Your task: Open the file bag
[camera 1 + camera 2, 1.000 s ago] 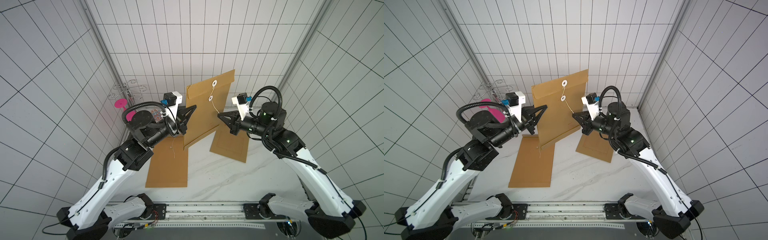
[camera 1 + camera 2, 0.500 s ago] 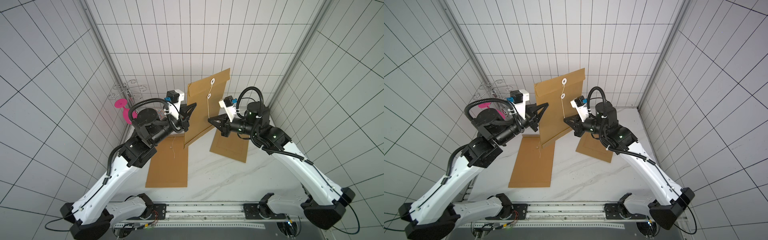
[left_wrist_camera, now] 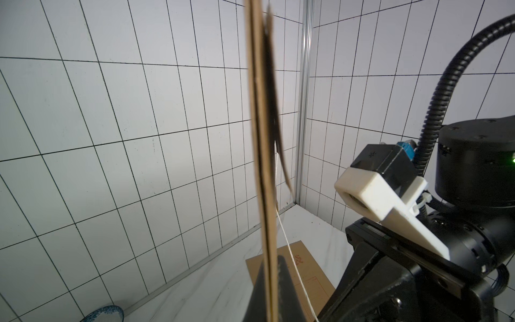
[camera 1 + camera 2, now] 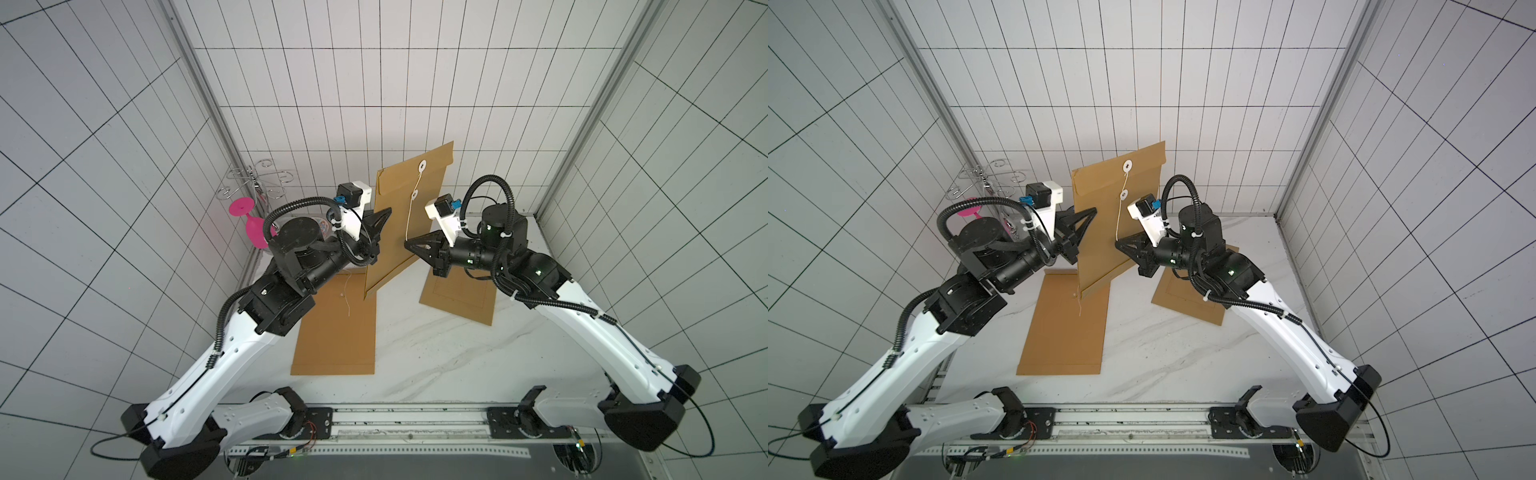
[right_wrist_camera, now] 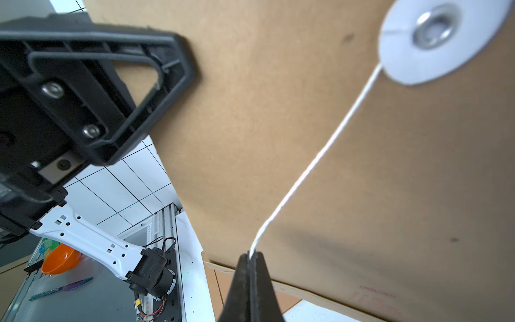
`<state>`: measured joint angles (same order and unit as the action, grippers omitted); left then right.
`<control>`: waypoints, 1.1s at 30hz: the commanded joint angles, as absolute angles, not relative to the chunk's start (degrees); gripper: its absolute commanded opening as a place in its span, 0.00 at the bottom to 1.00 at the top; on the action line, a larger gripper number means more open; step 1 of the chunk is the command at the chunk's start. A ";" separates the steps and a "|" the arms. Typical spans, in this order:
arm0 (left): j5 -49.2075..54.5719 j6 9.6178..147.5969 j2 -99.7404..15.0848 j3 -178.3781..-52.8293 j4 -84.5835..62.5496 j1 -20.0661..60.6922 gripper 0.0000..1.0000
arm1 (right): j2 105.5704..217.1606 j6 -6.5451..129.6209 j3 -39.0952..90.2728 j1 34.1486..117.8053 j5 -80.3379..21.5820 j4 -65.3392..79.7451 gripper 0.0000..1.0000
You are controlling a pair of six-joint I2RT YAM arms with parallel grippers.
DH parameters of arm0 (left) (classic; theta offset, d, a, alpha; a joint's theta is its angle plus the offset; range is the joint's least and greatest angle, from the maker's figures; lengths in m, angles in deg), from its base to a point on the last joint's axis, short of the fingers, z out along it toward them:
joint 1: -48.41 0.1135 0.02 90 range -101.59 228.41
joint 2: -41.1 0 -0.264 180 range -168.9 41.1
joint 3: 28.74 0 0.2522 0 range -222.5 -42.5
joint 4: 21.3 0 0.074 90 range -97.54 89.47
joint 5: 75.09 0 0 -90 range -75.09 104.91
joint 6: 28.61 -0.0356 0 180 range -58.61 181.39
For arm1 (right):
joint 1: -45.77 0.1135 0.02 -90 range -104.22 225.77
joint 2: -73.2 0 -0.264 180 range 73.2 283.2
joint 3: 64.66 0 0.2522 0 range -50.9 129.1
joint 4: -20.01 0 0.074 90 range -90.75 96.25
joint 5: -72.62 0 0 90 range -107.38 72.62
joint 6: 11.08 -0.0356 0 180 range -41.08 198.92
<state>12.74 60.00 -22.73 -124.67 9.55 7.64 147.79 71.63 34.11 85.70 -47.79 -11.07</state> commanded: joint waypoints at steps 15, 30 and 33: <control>18.25 55.84 -21.59 -121.89 12.31 5.68 0.00 | 148.17 71.45 39.41 86.38 -48.35 -9.65 0.00; 18.86 55.66 -18.71 -116.93 14.34 4.20 0.00 | 146.86 71.54 39.12 86.34 -43.22 -8.89 0.00; 18.36 55.85 -18.40 -116.06 14.50 3.97 0.00 | 146.11 71.54 38.39 86.15 -42.22 -8.18 0.00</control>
